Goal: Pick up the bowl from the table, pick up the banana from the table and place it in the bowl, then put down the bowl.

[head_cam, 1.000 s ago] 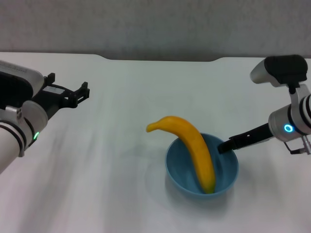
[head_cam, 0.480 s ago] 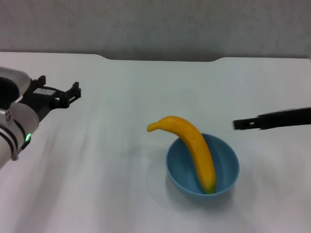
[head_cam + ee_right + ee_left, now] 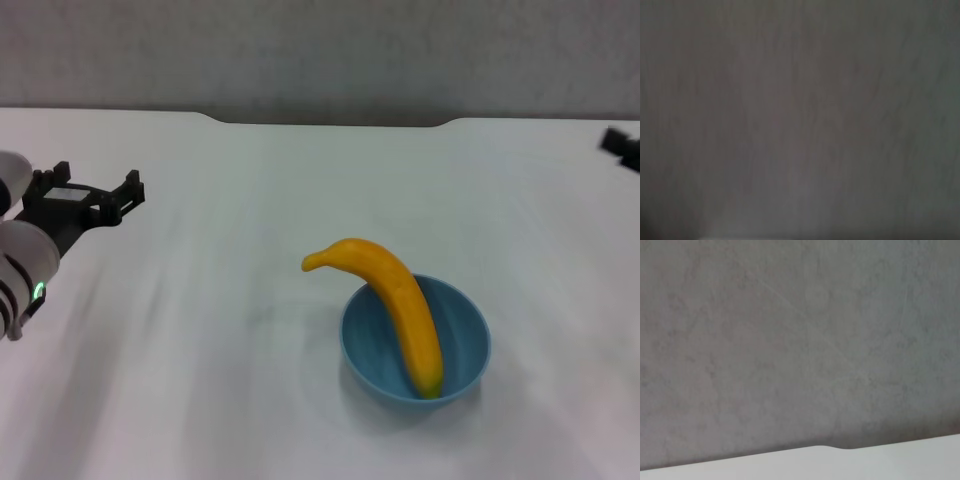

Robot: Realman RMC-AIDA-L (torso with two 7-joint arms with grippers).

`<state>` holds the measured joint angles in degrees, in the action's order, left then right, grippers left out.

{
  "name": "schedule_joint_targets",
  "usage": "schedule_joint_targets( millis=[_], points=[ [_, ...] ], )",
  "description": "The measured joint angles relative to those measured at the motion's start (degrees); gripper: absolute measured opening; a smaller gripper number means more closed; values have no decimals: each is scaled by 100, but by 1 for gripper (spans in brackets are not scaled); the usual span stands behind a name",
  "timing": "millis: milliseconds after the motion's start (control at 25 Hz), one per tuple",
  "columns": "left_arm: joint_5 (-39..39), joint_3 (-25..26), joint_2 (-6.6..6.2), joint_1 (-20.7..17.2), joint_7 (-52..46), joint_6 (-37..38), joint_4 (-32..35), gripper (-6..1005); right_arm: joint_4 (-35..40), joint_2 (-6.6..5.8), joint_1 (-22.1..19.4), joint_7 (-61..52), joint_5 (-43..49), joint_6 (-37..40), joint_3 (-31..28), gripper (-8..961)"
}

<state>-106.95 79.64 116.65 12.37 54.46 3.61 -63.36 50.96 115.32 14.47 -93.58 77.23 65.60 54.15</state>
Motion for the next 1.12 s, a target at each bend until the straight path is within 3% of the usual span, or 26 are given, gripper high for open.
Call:
schedule_joint_targets(
  millis=[120, 360, 600, 880, 1120],
  points=[
    [-3, -89, 13, -20, 1, 224, 39, 904, -1052, -6, -19, 1567, -1000, 466, -286, 905],
    [33, -109, 22, -30, -58, 304, 46, 903, -2367, -2, -20, 3448, -2214, 1072, -383, 906],
    [30, -452, 0, -91, -60, 307, -171, 902, -3870, 0, -70, 5133, -3858, 2614, -791, 906],
    [-43, -710, -11, -326, 86, 569, -503, 894, -4511, 4, -127, 5213, -5015, 2988, -1104, 907],
    [-91, -1028, -12, -458, 356, 1203, -434, 890, -4747, -3, -129, 5177, -5254, 2442, -1151, 906]
  ],
)
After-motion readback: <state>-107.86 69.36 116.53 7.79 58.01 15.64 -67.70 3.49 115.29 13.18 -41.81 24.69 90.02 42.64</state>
